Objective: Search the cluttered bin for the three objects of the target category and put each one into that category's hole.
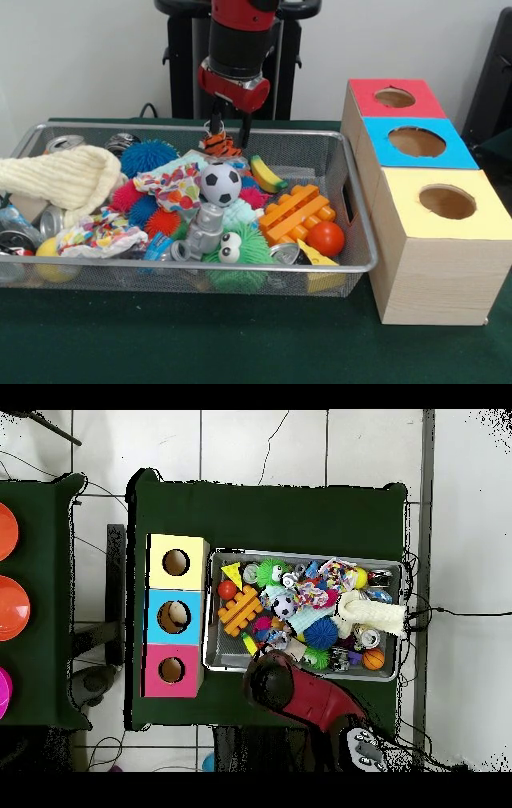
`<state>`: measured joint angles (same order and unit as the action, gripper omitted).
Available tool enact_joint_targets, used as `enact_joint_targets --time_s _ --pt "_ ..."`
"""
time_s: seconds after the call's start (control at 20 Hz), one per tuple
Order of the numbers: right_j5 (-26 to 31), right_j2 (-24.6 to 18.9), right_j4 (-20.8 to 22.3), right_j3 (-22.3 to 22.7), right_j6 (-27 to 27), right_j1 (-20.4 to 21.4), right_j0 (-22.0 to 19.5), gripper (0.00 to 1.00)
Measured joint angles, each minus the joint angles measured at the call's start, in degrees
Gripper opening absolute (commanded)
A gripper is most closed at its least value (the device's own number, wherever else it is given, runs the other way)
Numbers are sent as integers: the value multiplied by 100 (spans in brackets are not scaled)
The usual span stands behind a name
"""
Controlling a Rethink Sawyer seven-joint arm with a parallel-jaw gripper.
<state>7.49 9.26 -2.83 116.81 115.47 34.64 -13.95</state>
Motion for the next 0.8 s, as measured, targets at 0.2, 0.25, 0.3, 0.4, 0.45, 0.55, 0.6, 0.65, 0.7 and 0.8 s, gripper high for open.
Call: enact_joint_targets --time_s 0.2,0.25,0.3,0.4,0.45,0.55,0.6,0.65,0.7,0.8 --pt "0 0 0 -74 0 -65 0 100" --pt "0 0 0 -94 0 -73 0 100" --pt "0 0 0 -115 0 -81 0 100" --pt "0 0 0 -163 0 -101 0 100" --pt "0 0 0 -190 0 -114 0 100" --pt "-1 -1 0 -225 0 -137 0 100" --pt "0 -1 0 -234 0 -143 0 100" --pt "0 -1 0 -241 0 -148 0 100" --pt "0 0 0 -261 0 -151 3 100" --pt "0 0 0 -274 0 -149 8 100"
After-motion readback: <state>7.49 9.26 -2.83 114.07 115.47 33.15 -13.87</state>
